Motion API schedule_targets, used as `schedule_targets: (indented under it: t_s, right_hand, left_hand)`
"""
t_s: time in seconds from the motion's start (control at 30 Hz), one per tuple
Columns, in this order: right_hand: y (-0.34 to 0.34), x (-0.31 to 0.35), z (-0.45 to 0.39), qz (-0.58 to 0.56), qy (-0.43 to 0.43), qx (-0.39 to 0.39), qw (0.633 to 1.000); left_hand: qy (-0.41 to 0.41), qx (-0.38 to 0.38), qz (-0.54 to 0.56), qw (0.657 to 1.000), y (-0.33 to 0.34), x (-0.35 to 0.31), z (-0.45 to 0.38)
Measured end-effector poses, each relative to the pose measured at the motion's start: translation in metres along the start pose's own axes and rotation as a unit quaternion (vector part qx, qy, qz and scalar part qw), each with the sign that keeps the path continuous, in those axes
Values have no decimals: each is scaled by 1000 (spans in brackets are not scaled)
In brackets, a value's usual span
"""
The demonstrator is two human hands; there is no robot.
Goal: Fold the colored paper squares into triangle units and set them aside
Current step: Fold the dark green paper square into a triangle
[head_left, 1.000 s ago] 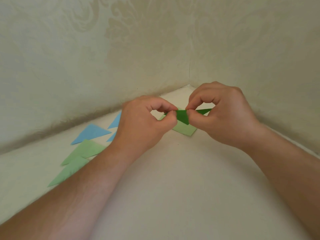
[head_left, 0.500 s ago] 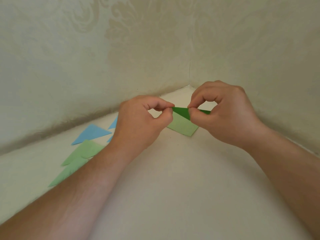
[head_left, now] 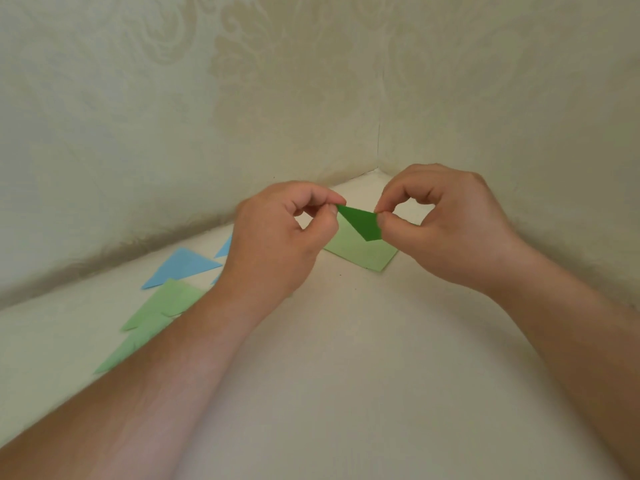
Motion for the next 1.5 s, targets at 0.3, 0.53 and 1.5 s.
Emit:
schedule_targets:
  t_s: [0.3, 0.53, 1.5]
  right_hand:
    - [9, 5, 1, 8, -31, 19, 999]
    - [10, 0, 0, -112, 20, 32, 993]
    - [5, 13, 1, -1, -94, 21, 995]
  left_hand:
    - [90, -8, -46, 995, 3, -22, 10]
    - [39, 19, 55, 998, 11, -13, 10]
    - [165, -5, -56, 985, 6, -26, 11]
Point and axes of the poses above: each hand's wrist, its own z-axis away from the middle knuckle, its own y-axis out of the palm, x = y × z, the point moved 9 cm from there along -z, towards the middle knuckle, and after that the axes turned 4 degrees about -y, right-handed, at the moved point
